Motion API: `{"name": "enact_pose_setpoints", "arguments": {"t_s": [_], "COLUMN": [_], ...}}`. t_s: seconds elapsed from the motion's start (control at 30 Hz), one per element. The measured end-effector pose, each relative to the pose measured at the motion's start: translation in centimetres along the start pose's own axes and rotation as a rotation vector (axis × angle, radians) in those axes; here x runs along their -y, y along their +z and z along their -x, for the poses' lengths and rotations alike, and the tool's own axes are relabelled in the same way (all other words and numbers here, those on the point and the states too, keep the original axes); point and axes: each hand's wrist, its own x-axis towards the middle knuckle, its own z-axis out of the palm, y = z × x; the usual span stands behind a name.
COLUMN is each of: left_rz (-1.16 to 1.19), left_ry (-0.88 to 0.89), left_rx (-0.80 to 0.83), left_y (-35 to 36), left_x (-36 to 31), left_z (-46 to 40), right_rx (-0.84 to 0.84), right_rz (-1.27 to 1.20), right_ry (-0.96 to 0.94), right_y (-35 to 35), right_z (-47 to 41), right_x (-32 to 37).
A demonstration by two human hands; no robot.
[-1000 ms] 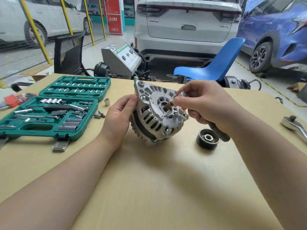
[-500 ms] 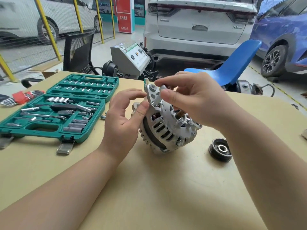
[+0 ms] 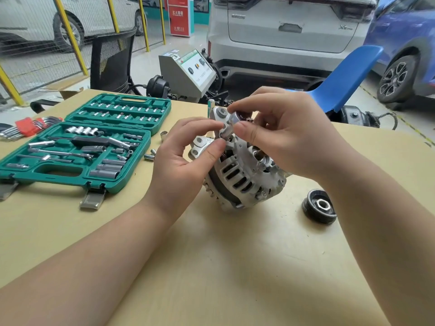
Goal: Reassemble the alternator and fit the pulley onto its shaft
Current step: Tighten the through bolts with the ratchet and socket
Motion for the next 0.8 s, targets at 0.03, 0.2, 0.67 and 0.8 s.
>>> {"name": "enact_pose_setpoints", "arguments": {"t_s": [0.03,0.2,0.67,0.8], "left_rz": [0.002,0.032,0.005,-0.067], "left_ry": [-0.007,-0.071,-0.111,-0.035], "left_rx": [0.004,0.017,-0.004,0.002], "left_y": [0.0,0.0,0.0,0.5], "left_x": [0.1,0.0,-1.1,-1.9], "left_z": [0.0,0.1,0.1,0.3], "right_rx": [-0.002,-0.007,-0.048,0.015], "right_rz": [0.013,0.058,0.005,0.003], "right_ry": [-0.007,-0.003,0.058,-0.009], "right_y": [0.0,-0.1,-0.8,-0.2], "right_z": [0.0,0.1,0.2,0.4], "right_x": [0.0,0.4,0.5,1.4]}}
